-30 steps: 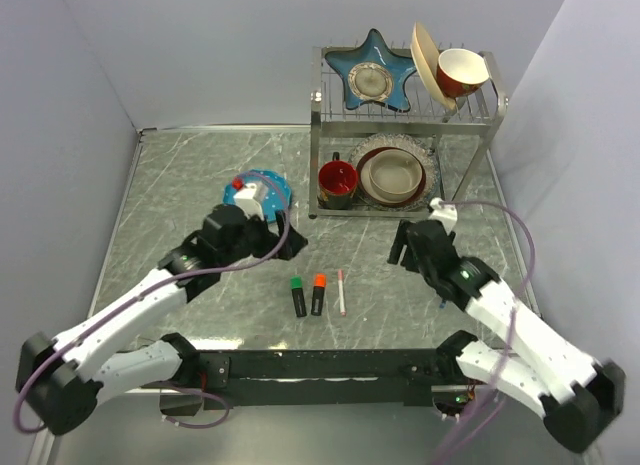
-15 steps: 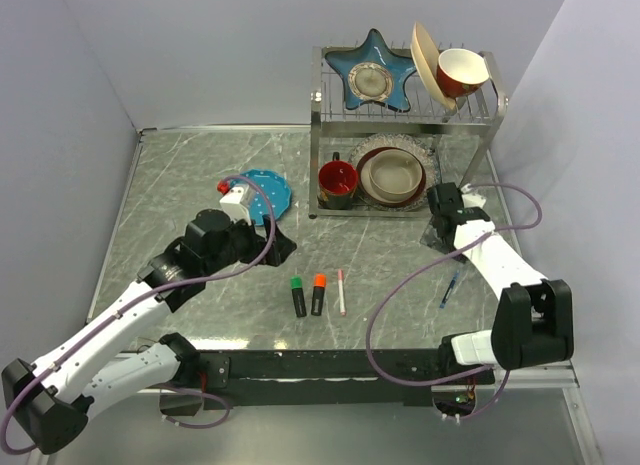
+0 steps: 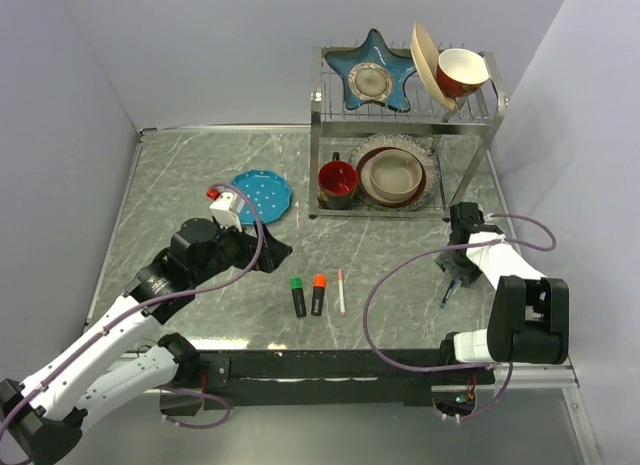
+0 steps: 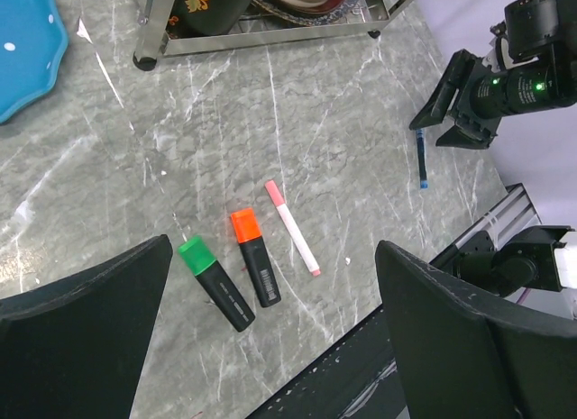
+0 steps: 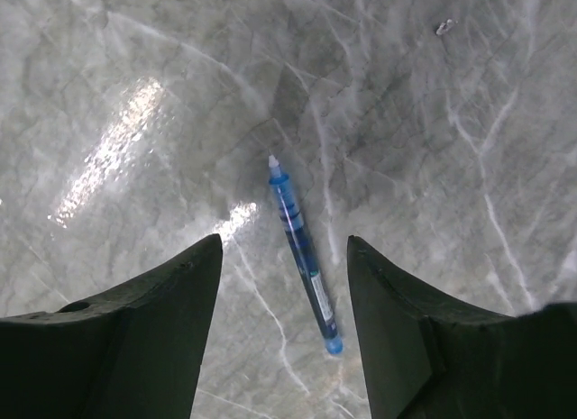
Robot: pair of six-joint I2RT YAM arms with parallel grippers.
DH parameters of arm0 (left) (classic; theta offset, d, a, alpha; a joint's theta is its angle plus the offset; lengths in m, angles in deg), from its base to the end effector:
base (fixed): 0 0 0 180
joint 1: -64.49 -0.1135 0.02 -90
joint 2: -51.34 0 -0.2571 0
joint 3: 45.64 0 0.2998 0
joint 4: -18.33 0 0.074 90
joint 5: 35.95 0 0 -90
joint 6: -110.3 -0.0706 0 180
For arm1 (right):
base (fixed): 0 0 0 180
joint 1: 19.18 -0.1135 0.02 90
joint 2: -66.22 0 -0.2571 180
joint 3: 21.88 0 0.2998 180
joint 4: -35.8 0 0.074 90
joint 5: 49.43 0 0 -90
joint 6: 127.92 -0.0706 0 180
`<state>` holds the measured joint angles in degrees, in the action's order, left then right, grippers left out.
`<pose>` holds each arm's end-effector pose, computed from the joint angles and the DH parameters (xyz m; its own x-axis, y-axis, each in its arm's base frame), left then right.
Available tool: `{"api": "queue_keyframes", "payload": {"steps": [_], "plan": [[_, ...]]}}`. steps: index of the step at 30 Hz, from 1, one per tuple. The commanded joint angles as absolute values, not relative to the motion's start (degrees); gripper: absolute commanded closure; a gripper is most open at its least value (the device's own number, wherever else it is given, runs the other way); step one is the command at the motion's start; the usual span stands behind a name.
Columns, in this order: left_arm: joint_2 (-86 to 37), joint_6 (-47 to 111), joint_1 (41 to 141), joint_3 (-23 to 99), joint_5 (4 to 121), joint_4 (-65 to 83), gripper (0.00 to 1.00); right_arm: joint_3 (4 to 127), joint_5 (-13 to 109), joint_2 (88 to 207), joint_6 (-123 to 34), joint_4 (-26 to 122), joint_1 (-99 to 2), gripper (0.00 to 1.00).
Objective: Insert the pens into the pen caps
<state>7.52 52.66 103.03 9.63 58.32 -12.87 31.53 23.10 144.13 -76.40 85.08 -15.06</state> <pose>0.2034 -0.1687 0.3022 -0.5852 -0.2163 -0.7815 0.4297 0.7347 -0.5250 0.2762 -0.0411 0.1049 -0.6550 0.6423 -0.3980 0.7151 0.6971 -0.0518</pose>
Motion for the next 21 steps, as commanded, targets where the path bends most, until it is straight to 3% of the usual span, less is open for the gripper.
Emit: {"api": "queue_keyframes", "payload": {"steps": [1,10,17,21], "plan": [[8.18,51.86,102.81,9.77,58.70,-11.67,0.01,30.01,25.37,144.52,-77.39,79.43,-13.55,0.36],[12.05,49.40,102.81,8.09,60.11,-9.47,0.01,27.98,29.84,147.78,-75.63,74.69,-12.67,0.43],[12.66,48.78,102.81,8.18,59.49,-9.56,0.01,26.84,34.50,148.40,-73.43,71.61,-12.93,0.69],[12.84,48.52,102.81,8.36,59.41,-9.82,0.01,27.45,34.25,148.83,-73.17,71.07,-15.91,0.78]]}}
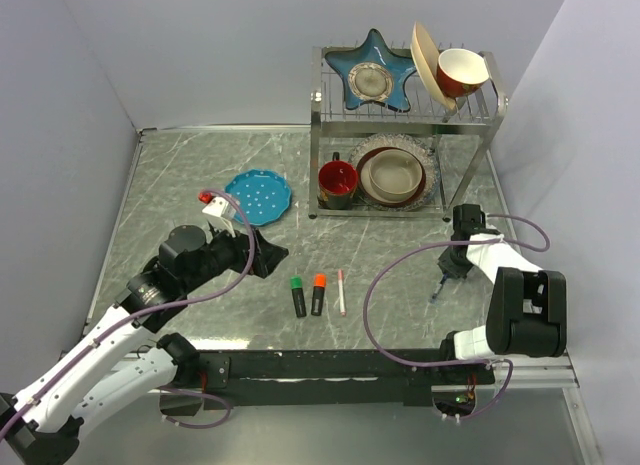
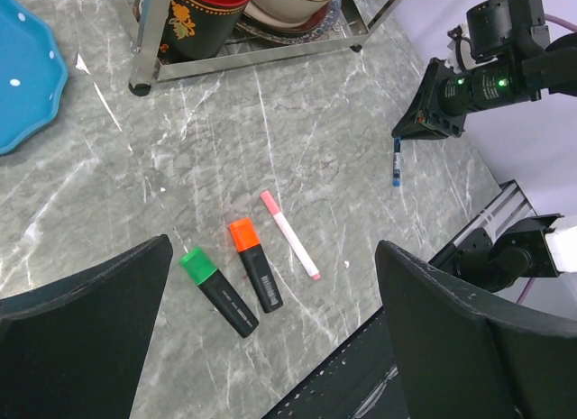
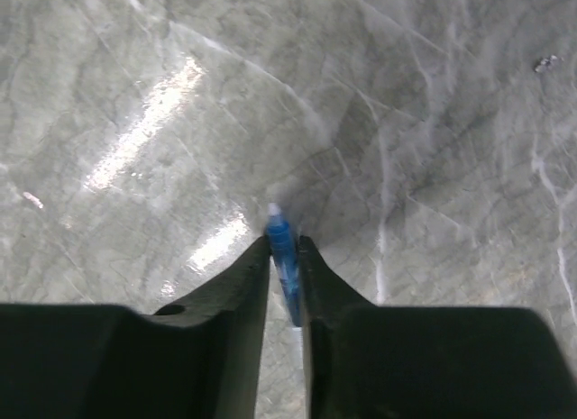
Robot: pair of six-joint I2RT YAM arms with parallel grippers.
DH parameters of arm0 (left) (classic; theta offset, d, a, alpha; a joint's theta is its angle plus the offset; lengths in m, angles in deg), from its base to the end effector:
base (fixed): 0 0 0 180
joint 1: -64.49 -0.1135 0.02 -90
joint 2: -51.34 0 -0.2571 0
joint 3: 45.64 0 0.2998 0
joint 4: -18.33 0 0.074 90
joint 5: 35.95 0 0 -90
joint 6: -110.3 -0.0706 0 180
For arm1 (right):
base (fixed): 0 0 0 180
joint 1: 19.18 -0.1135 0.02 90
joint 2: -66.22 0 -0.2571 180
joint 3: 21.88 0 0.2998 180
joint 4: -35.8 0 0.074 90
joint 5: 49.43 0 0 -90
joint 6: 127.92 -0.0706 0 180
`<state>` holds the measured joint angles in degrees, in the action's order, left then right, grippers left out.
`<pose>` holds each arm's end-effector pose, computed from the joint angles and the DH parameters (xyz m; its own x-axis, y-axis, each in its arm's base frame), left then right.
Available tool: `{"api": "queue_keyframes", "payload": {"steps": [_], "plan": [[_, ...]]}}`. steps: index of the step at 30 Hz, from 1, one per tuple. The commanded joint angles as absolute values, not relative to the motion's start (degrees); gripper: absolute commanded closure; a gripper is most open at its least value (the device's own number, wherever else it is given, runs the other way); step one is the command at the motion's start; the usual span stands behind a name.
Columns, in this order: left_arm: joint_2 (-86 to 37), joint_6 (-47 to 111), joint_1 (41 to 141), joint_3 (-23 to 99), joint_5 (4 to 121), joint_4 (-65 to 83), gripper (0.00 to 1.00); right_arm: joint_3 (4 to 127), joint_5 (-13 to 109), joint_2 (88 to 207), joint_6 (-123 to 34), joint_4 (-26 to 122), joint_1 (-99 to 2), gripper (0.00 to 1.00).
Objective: Insert the pens into the pen caps
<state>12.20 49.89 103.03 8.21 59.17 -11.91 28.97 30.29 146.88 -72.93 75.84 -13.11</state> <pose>0.1913 -0.1605 0.3133 -0.5218 -0.2132 -0.8260 0.4947 0.7132 -0.4965 0.2849 -0.0430 0.0835 -0.6698 0.6389 -0.3783 0.6709 0.7391 0.0604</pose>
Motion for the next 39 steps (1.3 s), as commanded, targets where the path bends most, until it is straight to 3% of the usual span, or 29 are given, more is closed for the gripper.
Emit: {"api": "queue_keyframes", "payload": {"steps": [1,11,19,26,31,36,39], "plan": [[13.01,48.43,102.81,8.27,59.49,-9.73,0.01,27.54,34.51,149.10,-73.17,70.55,-16.53,0.80],[14.95,47.81,102.81,7.22,58.89,-8.33,0.04,30.09,37.05,149.55,-72.56,67.13,-28.39,1.00],[13.19,51.06,102.81,6.08,60.62,-6.66,0.09,28.16,38.63,142.08,-72.29,60.18,-39.47,1.00],[9.07,62.83,102.81,0.63,79.77,10.52,0.20,27.90,44.69,129.60,-74.04,57.37,-45.80,1.00],[6.09,64.60,102.89,-2.88,81.20,19.08,0.23,26.49,50.06,120.81,-78.60,52.45,-47.65,1.00],[-2.08,69.07,103.86,-3.69,87.79,34.19,0.28,19.82,55.25,113.51,-86.51,37.43,-49.23,1.00],[-7.89,66.81,108.24,-0.01,85.53,33.61,0.28,18.93,56.48,111.49,-88.19,34.34,-49.67,1.00]]}}
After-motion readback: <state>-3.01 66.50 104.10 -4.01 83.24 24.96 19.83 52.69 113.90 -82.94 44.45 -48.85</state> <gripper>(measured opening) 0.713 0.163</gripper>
